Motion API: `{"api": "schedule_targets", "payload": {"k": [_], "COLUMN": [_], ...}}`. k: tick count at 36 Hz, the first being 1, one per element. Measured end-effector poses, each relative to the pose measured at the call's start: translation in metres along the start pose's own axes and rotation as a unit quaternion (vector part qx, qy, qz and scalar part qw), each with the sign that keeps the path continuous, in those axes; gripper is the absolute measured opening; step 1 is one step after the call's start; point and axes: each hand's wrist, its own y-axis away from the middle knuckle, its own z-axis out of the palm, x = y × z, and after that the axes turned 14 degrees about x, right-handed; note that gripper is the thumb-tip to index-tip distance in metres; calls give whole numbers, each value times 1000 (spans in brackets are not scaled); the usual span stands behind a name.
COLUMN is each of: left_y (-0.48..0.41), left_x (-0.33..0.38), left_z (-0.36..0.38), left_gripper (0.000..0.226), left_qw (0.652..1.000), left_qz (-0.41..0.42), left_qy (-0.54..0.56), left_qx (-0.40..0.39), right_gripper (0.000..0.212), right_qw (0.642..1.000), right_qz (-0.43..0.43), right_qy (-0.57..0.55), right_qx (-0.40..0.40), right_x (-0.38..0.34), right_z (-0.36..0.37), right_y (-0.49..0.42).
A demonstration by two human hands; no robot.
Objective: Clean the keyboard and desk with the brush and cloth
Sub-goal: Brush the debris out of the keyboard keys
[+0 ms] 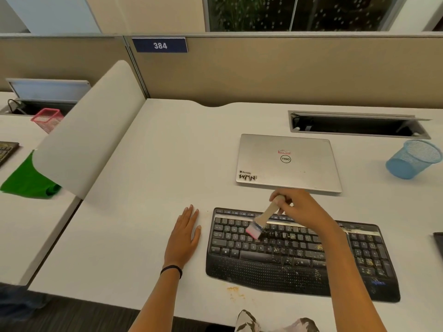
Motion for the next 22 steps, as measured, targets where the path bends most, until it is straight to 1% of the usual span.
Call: {"api": "schedule_targets", "payload": {"k": [2,6,8,10,12,14,16,18,20,22], "left_y": [0,0,0,0,0,0,0,0,0,0], "left_x": [0,1,1,1,1,1,1,0,0,0], "left_z": [0,-1,-1,-1,-1,-1,-1,0,1,1], "left_gripper": [60,60,61,61,62,62,62,62,63,62], "left_qw": [1000,1000,1000,1000,1000,1000,1000,1000,1000,1000], "left_qz": [1,-1,-1,-3,-4,-6,-7,-7,-9,-9], "left_qy": [0,2,2,-1,-1,-1,0,1,1,2], "left_qx": [0,-1,1,0,-1,0,-1,-2,-3,-4], "right_gripper": [19,16,14,12,10,10,13,17,19,18], "right_qw": [1000,993,988,987,993,998,1000,999,999,995], "right_qz": [-1,-4,-11,-13,-8,-4,0,7,5,0], "right_qy": [27,93,106,96,51,12,3,10,41,81], "right_qx": [-5,78,112,125,109,60,-4,-38,-12,52], "right_x": [3,6,6,4,-1,-5,-6,-5,-3,-2], "right_z": [2,3,2,1,1,1,2,5,6,5], "right_y": [1,0,-1,-2,-1,0,0,1,1,0]}}
